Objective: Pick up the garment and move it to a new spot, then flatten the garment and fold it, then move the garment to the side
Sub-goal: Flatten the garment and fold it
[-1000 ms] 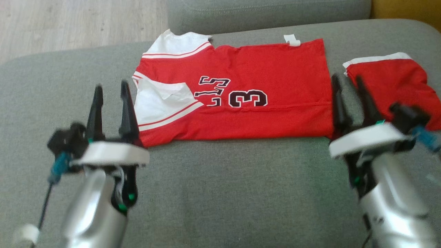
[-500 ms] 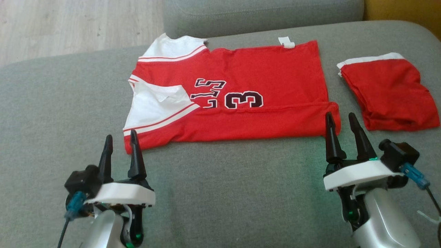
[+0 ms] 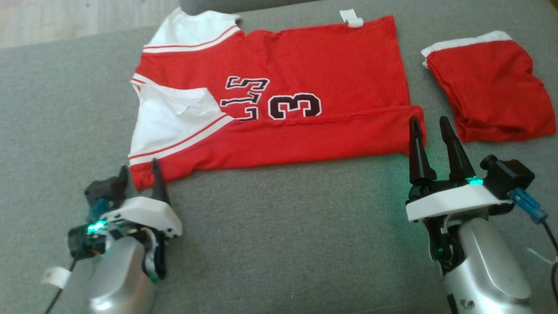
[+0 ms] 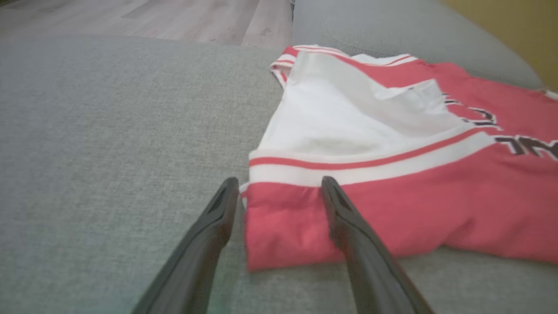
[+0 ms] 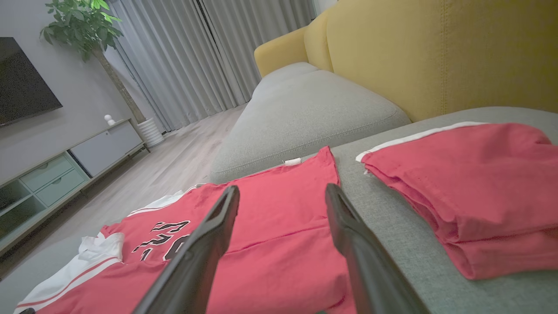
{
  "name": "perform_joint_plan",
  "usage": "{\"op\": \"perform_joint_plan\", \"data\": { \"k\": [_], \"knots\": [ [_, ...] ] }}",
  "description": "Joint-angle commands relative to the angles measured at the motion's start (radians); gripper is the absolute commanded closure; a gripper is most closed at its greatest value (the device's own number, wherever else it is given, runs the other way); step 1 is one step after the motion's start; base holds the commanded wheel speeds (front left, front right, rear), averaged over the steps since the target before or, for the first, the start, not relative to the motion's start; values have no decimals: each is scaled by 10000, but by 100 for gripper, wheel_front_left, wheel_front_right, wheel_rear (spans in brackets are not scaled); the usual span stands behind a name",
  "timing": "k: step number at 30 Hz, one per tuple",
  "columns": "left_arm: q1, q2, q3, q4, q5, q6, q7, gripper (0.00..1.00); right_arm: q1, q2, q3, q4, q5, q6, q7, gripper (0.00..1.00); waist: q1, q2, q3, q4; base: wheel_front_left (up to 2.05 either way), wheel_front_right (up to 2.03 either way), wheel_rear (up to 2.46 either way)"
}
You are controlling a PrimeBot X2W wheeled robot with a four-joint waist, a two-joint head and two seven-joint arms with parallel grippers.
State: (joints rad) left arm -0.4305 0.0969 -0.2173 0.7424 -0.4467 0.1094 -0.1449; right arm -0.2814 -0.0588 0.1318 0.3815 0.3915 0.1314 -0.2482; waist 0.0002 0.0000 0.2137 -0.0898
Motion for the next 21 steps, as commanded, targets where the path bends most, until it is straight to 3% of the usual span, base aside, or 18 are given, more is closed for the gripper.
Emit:
{"op": "perform_joint_plan", "data": {
  "k": [1, 5, 10, 11, 12, 13, 21],
  "knots": [
    [-460, 415, 437, 139, 90, 286, 2, 0, -338, 83, 304, -388, 92, -7, -134, 0, -2, 0, 167, -158, 0, 0, 0],
    [-706, 566, 397, 988, 137, 443, 333, 0, -397, 84, 407, -435, 210, -7, -135, 0, -2, 0, 266, -279, 0, 0, 0],
    [-879, 542, 76, 1747, 153, 83, 991, 0, -405, 84, 435, -473, 337, -7, -135, 0, -2, 0, 294, -322, 0, 0, 0],
    [-894, 501, 10, 1832, 138, -14, 1125, 15, -404, 84, 435, -458, 356, -7, -135, 0, -2, 0, 283, -310, 0, 0, 0],
    [-902, 464, -60, 1900, 137, -92, 1241, 70, -406, 84, 443, -433, 374, -7, -135, 0, -2, 0, 265, -293, 0, 0, 0],
    [-905, 430, -118, 1944, 126, -175, 1334, 100, -413, 84, 462, -399, 392, -7, -135, 0, -2, 0, 246, -271, 0, 0, 0],
    [-1036, 321, -138, 1542, -33, -513, 788, 100, -671, 85, 301, 607, 200, -7, 51, 0, -2, 0, 74, 25, 0, 0, 0]
  ]
}}
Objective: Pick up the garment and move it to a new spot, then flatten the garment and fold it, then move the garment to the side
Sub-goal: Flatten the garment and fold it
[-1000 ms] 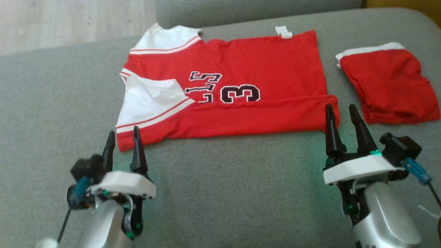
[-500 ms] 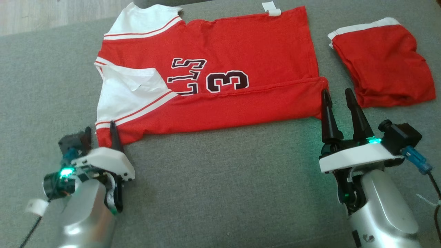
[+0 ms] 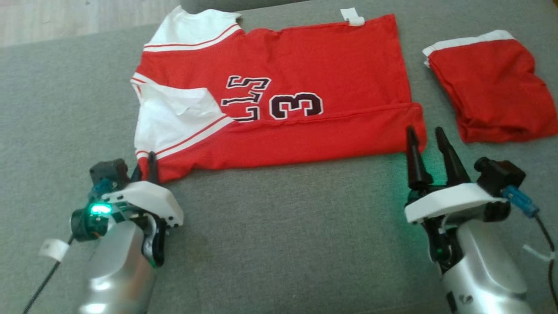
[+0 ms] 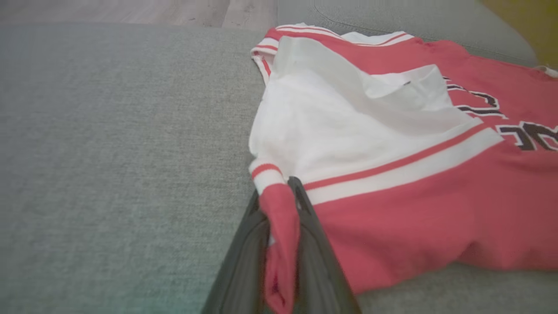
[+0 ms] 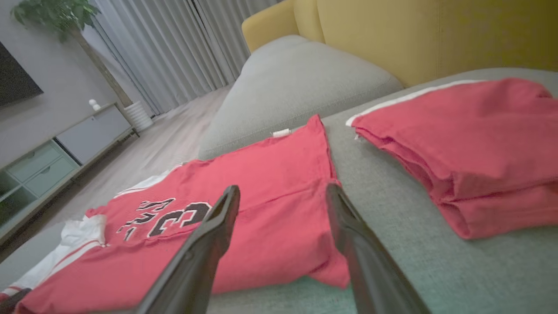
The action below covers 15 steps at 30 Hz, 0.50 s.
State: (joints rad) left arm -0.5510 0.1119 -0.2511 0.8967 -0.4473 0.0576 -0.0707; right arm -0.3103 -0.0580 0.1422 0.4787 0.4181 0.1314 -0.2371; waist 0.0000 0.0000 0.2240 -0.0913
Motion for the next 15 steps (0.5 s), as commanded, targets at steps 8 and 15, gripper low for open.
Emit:
{"op": "perform_joint_plan", "data": {
  "k": [8, 15],
  "knots": [
    [-100, 141, 33, -1347, 115, -305, -1224, 100, -1417, 77, -550, 1990, 212, -7, 1071, 0, 0, 0, -89, 495, 0, 0, 0],
    [-60, 175, 22, -2554, 226, -103, -1592, 100, -2769, 77, -1236, 4605, -379, -7, 1373, 0, 0, 0, 1, 797, 0, 0, 0]
  ]
}}
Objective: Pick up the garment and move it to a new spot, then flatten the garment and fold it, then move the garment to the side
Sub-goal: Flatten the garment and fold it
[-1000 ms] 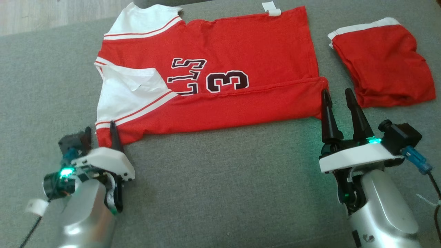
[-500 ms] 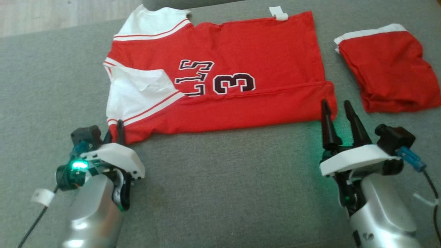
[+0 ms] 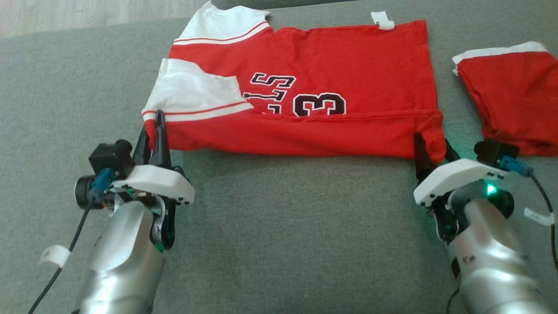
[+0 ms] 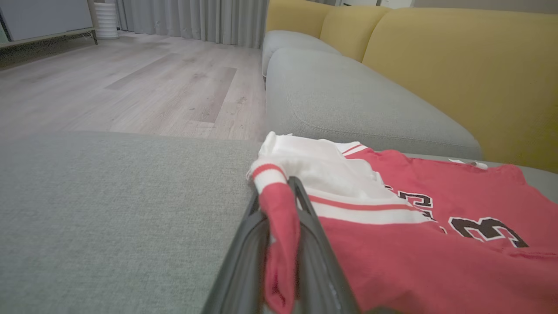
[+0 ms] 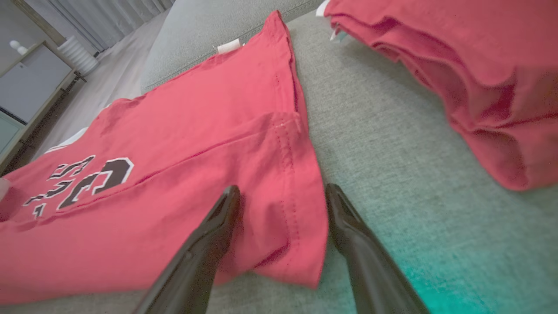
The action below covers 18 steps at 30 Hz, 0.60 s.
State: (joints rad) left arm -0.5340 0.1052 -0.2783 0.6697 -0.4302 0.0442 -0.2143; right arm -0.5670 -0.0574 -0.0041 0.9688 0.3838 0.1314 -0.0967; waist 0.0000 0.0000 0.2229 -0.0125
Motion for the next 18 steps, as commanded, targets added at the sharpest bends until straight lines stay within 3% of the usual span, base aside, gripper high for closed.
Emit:
{"op": "perform_joint_plan", "data": {
  "k": [1, 6, 11, 13, 18],
  "knots": [
    [-212, 251, 303, -393, 60, 64, -176, 100, -351, 72, 114, 5, -169, -7, -95, 0, 0, 0, 26, 33, 0, 0, 0],
    [-88, 259, 229, -701, 50, 129, -95, 100, -995, 72, -115, 1366, -548, -7, -279, 0, 0, 0, 109, 129, 0, 0, 0],
    [3, 233, 90, -827, 29, 118, 61, 100, -1453, 72, 495, 2232, -427, -7, -287, 0, 0, 0, 157, 200, 0, 0, 0],
    [24, 228, 55, -845, 14, 124, 109, 100, -1563, 72, 834, 2414, -349, -7, -271, 100, 0, 0, 147, 211, 0, 0, 0],
    [166, 298, 13, -759, -40, 150, 248, 100, -1706, 72, 1308, 2730, -587, -7, -619, 100, 0, 0, -30, 165, 0, 0, 0]
  ]
}}
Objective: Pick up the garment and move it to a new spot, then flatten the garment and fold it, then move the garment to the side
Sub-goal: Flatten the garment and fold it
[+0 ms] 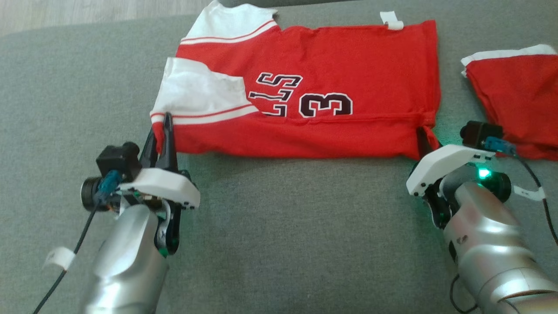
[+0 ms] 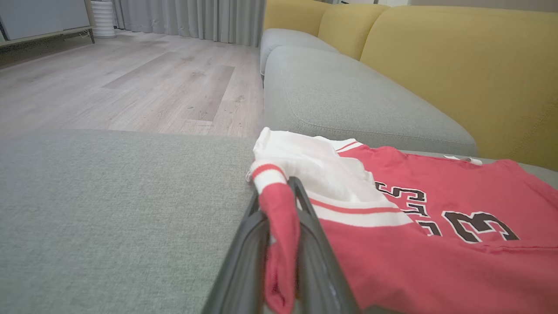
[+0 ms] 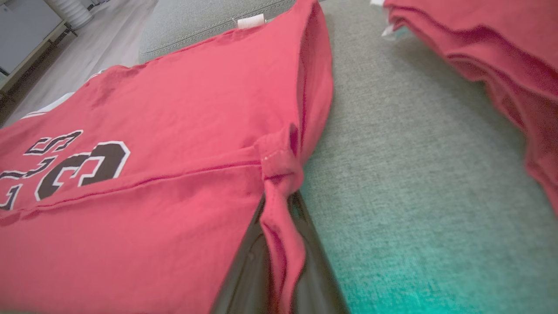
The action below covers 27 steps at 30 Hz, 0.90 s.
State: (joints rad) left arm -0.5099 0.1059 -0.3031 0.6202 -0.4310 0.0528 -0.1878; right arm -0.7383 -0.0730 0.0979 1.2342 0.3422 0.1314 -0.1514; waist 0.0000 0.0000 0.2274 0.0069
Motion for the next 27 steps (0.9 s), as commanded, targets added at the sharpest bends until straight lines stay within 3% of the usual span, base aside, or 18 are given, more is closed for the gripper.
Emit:
{"op": "perform_joint_plan", "data": {
  "k": [1, 15, 21, 27],
  "knots": [
    [-18, 314, 254, -232, -45, 67, 12, 100, -1, 227, 312, 134, -286, -7, -175, 100, 0, 0, -142, -47, 0, 0, 0],
    [1466, 466, -47, 23, -260, -87, 326, 100, 618, 227, 481, 347, -970, -7, -378, 100, 0, 0, -1536, -234, 0, 0, 0],
    [2531, 416, -211, -345, -424, -51, 536, 100, 1419, 175, 1082, -211, -178, -7, 530, 100, 0, 0, -2339, -343, 0, 0, 0],
    [3521, 476, -379, -1159, -567, 57, 990, 100, 2345, -393, 1678, -1301, 597, -7, 1711, 100, 0, 0, -2747, -387, 0, 0, 0]
  ]
}}
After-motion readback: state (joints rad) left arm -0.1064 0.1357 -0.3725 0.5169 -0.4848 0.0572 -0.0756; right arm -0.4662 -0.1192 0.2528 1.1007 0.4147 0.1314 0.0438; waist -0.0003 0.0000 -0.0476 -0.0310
